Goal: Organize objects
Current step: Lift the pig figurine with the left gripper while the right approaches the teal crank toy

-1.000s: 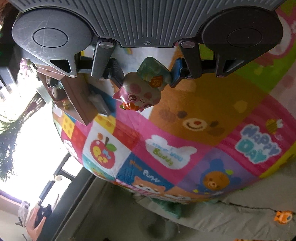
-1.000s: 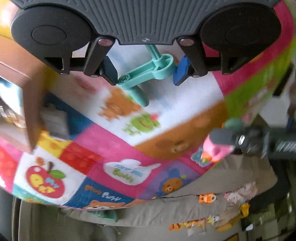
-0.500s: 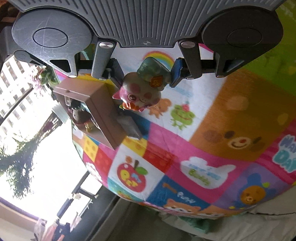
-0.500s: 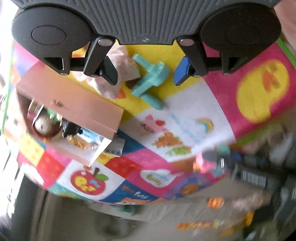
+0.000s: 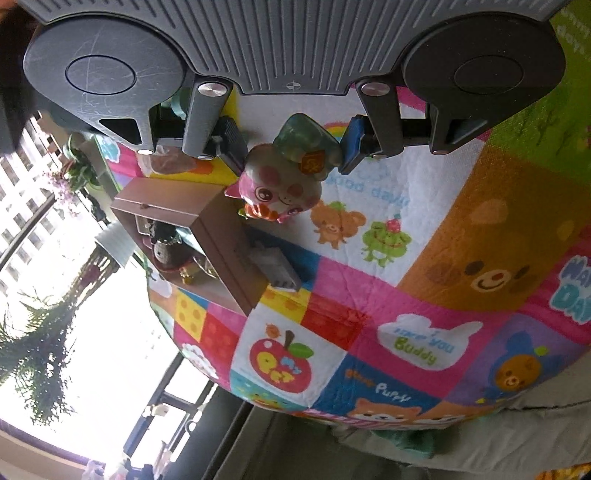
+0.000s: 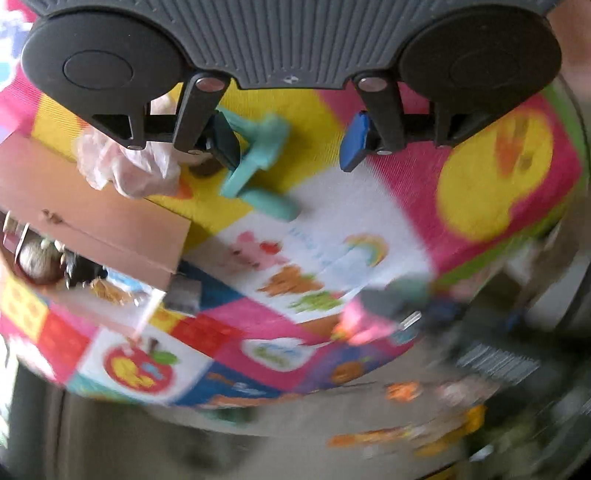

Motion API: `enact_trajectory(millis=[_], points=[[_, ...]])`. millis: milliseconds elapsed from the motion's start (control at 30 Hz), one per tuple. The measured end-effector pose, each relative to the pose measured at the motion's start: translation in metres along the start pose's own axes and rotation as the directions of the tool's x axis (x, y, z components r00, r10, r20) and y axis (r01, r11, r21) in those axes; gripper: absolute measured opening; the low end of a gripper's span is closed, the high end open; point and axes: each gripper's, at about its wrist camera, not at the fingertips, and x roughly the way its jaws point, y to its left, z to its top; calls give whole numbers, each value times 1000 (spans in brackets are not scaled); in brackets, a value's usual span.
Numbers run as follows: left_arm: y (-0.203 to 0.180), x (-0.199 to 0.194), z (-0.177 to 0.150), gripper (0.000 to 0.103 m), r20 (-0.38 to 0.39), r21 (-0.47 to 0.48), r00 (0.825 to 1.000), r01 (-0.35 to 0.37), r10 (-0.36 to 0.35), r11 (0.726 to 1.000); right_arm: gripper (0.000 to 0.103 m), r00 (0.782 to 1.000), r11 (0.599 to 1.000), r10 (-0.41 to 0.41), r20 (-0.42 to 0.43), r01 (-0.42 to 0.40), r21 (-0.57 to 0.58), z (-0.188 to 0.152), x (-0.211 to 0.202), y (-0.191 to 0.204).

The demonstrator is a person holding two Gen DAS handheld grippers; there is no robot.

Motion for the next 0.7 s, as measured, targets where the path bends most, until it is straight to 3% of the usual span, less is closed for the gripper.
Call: enact_trajectory(millis=[100, 233, 333, 433, 500, 600, 700], points=[[-1, 4, 0, 58, -6, -5, 1000, 10, -10, 1000, 61, 996, 994, -92, 8, 93, -63, -15, -19, -1], [-8, 13, -4, 58, -32, 5, 999, 36, -36, 999, 62, 958, 958, -286, -5, 286, 3, -25, -33, -28], [-14, 19, -6, 58, -45, 8, 998, 49, -48, 999, 76, 968, 948, -252, -9, 249, 196, -24, -50, -54], [-15, 22, -8, 58, -50, 6, 997, 51, -50, 999, 77, 981, 931, -191, 43, 167, 324, -20, -62, -57], [-14, 23, -8, 58, -52, 3, 998, 46, -46, 999, 77, 985, 938, -162, 67, 133, 321, -16, -61, -47], [-12, 23, -8, 58, -50, -10, 998, 44, -45, 999, 59, 987, 963, -137, 82, 113, 244, -9, -47, -18], [-10, 22, -7, 58, -44, -21, 998, 37, -38, 999, 55, 978, 974, -185, 95, 170, 150, 4, -27, 4]])
